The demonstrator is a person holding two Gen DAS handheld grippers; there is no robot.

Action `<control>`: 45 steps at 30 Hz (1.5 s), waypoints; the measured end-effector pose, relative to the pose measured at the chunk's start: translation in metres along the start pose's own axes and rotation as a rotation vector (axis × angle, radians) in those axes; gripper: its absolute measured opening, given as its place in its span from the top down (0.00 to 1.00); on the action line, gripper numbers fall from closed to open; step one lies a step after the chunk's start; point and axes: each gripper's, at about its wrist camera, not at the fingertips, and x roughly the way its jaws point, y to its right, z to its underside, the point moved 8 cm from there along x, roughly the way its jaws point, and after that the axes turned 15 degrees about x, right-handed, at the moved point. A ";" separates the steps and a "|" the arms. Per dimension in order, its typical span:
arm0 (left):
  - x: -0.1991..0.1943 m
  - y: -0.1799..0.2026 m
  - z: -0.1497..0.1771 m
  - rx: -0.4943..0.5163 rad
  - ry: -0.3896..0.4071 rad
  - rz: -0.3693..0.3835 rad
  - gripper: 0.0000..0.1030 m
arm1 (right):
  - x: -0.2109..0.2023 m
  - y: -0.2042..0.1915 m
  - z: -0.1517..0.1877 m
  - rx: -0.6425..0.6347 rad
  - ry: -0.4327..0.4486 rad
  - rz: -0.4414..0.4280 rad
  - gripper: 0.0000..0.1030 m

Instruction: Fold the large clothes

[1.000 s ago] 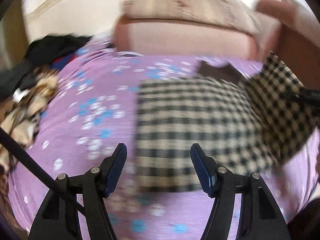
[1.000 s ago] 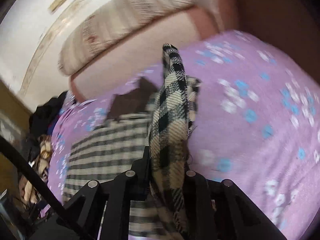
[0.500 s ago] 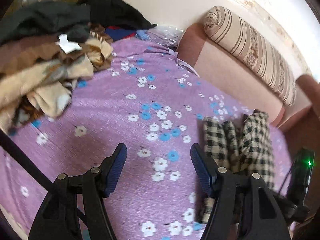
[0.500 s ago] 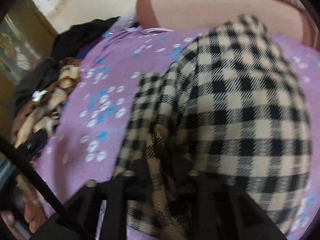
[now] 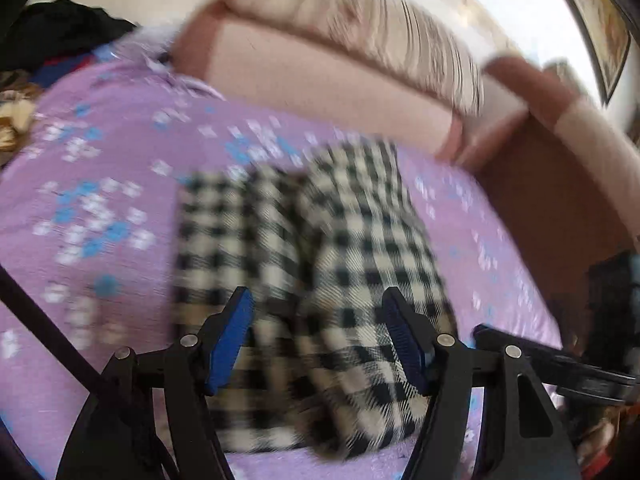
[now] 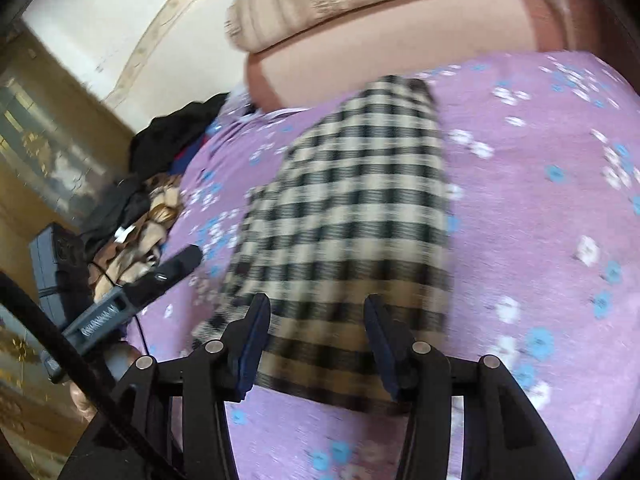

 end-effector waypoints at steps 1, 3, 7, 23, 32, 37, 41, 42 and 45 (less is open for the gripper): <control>0.012 0.002 0.003 -0.003 -0.028 -0.008 0.36 | -0.001 0.003 -0.004 0.010 0.003 0.007 0.49; 0.036 0.003 0.009 -0.003 -0.075 -0.040 0.44 | -0.005 0.013 -0.005 0.020 0.014 0.032 0.49; 0.023 -0.008 0.001 -0.068 -0.044 -0.006 0.89 | -0.009 0.014 -0.012 0.022 0.031 0.063 0.48; -0.001 -0.074 0.028 -0.163 -0.066 -0.058 0.88 | 0.069 -0.081 -0.040 -0.145 0.012 0.104 0.54; -0.006 -0.087 0.037 -0.223 -0.057 0.010 0.83 | 0.157 -0.125 -0.050 -0.277 -0.112 0.172 0.61; -0.013 -0.094 0.044 -0.196 -0.058 -0.011 0.76 | 0.208 -0.133 -0.063 -0.336 -0.120 0.272 0.61; -0.022 -0.107 0.047 -0.219 -0.057 -0.022 0.76 | 0.241 -0.131 -0.077 -0.315 -0.097 0.308 0.60; -0.026 -0.112 0.046 -0.229 -0.049 -0.032 0.76 | 0.244 -0.131 -0.078 -0.321 -0.087 0.314 0.59; -0.038 -0.121 0.040 -0.239 -0.014 -0.062 0.77 | 0.244 -0.138 -0.081 -0.368 -0.086 0.340 0.59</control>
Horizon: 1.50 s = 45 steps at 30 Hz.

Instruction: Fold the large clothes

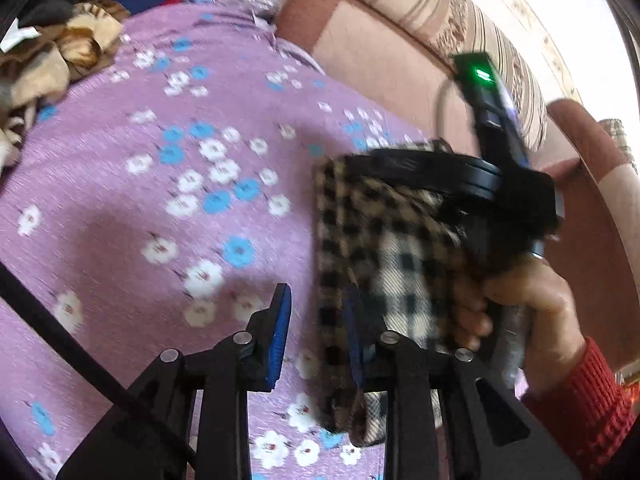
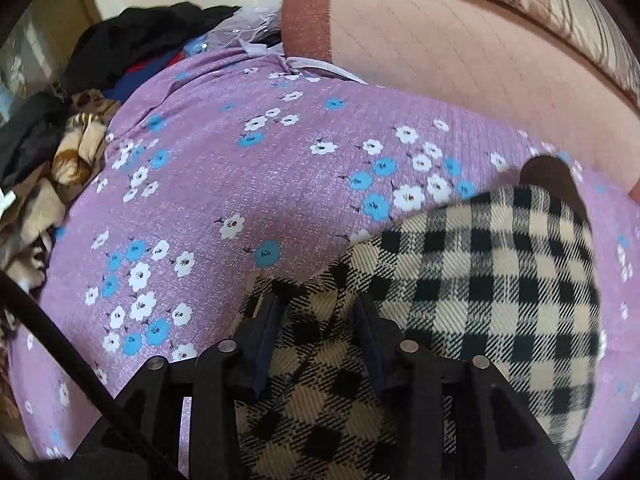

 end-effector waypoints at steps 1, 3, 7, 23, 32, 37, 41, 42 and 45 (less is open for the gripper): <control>-0.003 -0.002 -0.002 -0.005 0.013 -0.003 0.76 | -0.006 -0.001 -0.003 -0.007 0.003 -0.005 0.59; -0.008 -0.001 -0.005 -0.009 0.034 0.000 0.70 | -0.037 0.005 -0.006 0.018 0.039 -0.074 0.58; -0.009 0.007 -0.008 -0.008 0.056 0.016 0.38 | -0.098 0.046 0.005 0.096 0.097 -0.182 0.36; 0.064 0.058 0.001 0.012 -0.089 0.217 0.66 | -0.052 0.169 0.092 0.521 -0.071 -0.502 0.33; 0.054 0.109 -0.020 0.153 -0.035 0.193 0.67 | -0.113 0.186 0.056 0.471 0.036 -0.492 0.61; 0.075 0.086 0.001 0.071 -0.149 0.159 0.58 | -0.088 0.197 0.077 0.442 -0.008 -0.263 0.47; 0.065 0.081 -0.001 0.083 -0.129 0.129 0.55 | -0.143 0.194 0.088 0.367 0.150 -0.192 0.48; 0.064 0.081 0.000 0.083 -0.127 0.126 0.55 | -0.157 0.191 0.092 0.333 0.180 -0.176 0.54; 0.060 0.079 0.004 0.097 -0.117 0.099 0.53 | -0.182 0.176 0.113 0.265 0.167 -0.219 0.79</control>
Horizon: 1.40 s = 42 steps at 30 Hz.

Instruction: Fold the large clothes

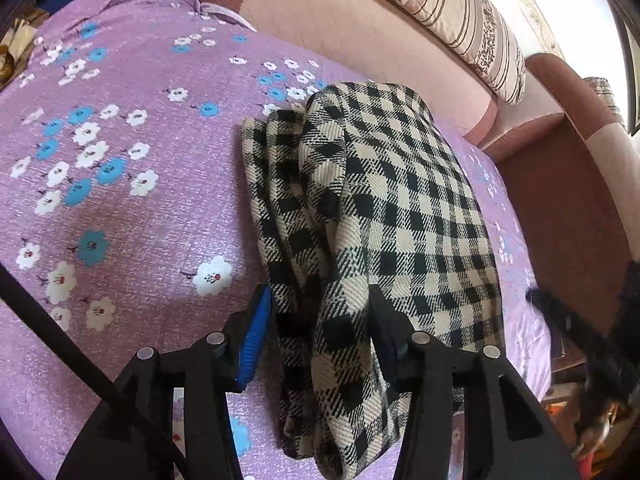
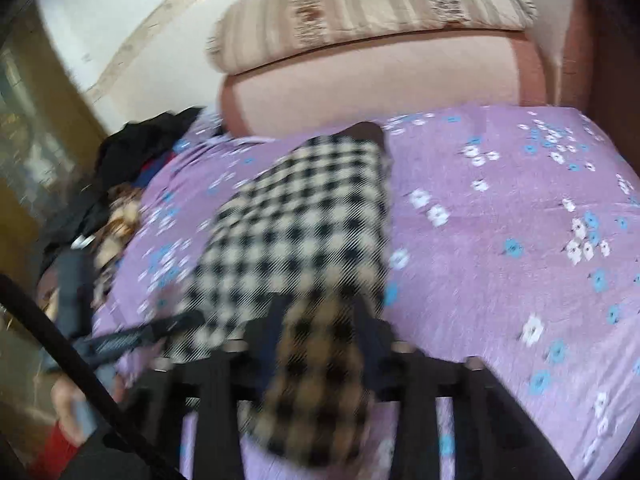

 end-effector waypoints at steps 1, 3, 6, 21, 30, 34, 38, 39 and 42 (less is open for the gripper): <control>-0.002 0.000 0.001 0.005 0.005 -0.010 0.53 | -0.001 -0.002 0.010 -0.003 -0.027 -0.015 0.79; -0.006 -0.001 0.004 0.007 0.012 -0.025 0.53 | 0.007 0.002 0.032 -0.010 -0.078 -0.010 0.82; -0.008 -0.001 0.001 -0.003 0.019 -0.031 0.53 | 0.033 0.021 0.064 0.009 -0.148 0.054 0.82; -0.151 -0.040 -0.027 0.056 0.434 -0.520 0.11 | 0.083 -0.090 0.068 -0.042 -0.196 -0.097 0.82; -0.183 -0.049 -0.026 0.099 0.522 -0.654 0.01 | 0.088 -0.125 0.144 -0.138 -0.351 -0.165 0.80; -0.188 -0.038 -0.022 0.083 0.563 -0.631 0.01 | 0.046 -0.098 0.135 -0.156 -0.219 -0.098 0.70; -0.192 -0.016 -0.008 0.091 0.597 -0.619 0.00 | -0.003 -0.052 0.112 -0.138 -0.039 0.032 0.51; -0.190 -0.007 -0.001 0.103 0.583 -0.609 0.00 | -0.017 -0.035 0.108 -0.127 0.012 0.070 0.50; -0.183 0.015 0.015 0.124 0.512 -0.596 0.00 | -0.037 -0.005 0.098 -0.122 0.078 0.148 0.46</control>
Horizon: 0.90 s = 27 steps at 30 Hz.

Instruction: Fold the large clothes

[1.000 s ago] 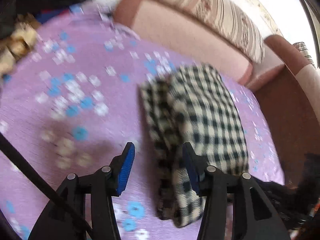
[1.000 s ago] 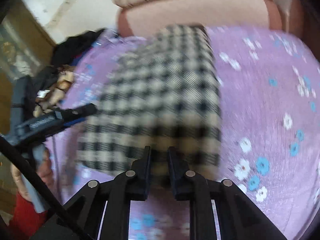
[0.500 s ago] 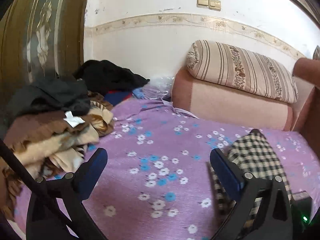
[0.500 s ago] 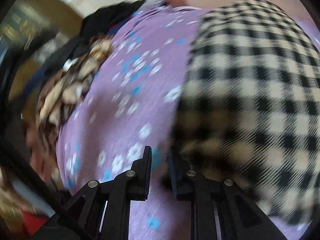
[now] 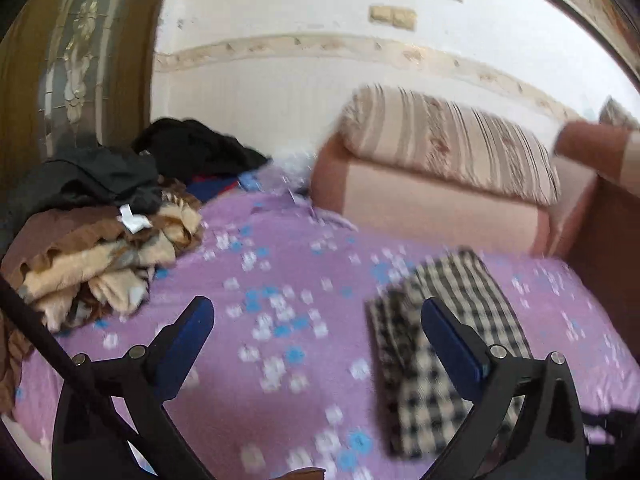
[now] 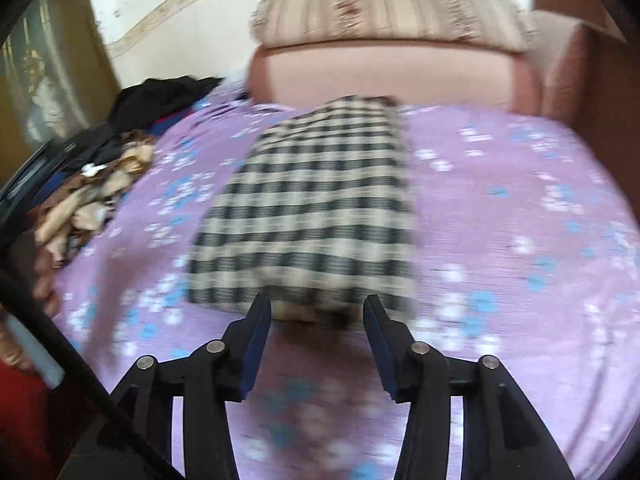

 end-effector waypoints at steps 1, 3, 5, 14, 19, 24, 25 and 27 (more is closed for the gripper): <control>-0.005 0.009 0.006 0.013 -0.032 -0.003 0.00 | -0.003 0.010 -0.001 -0.004 0.015 0.025 0.46; -0.014 0.025 0.019 0.029 -0.086 -0.002 0.00 | -0.006 0.021 -0.002 -0.010 0.030 0.047 0.43; -0.021 0.044 0.038 0.036 -0.136 0.021 0.00 | -0.008 0.029 -0.003 -0.019 0.052 0.072 0.41; 0.000 0.108 0.123 0.088 -0.378 0.142 0.00 | 0.000 0.049 0.009 -0.047 0.113 0.167 0.36; 0.017 0.117 0.147 0.109 -0.438 0.152 0.00 | 0.009 0.057 0.016 -0.020 0.094 0.181 0.32; 0.029 0.116 0.159 0.135 -0.469 0.138 0.00 | 0.024 0.067 0.022 -0.005 0.049 0.237 0.32; 0.030 0.117 0.159 0.140 -0.468 0.138 0.00 | 0.027 0.068 0.023 -0.003 0.043 0.245 0.32; 0.031 0.118 0.159 0.141 -0.460 0.133 0.00 | 0.033 0.071 0.023 0.003 0.028 0.271 0.31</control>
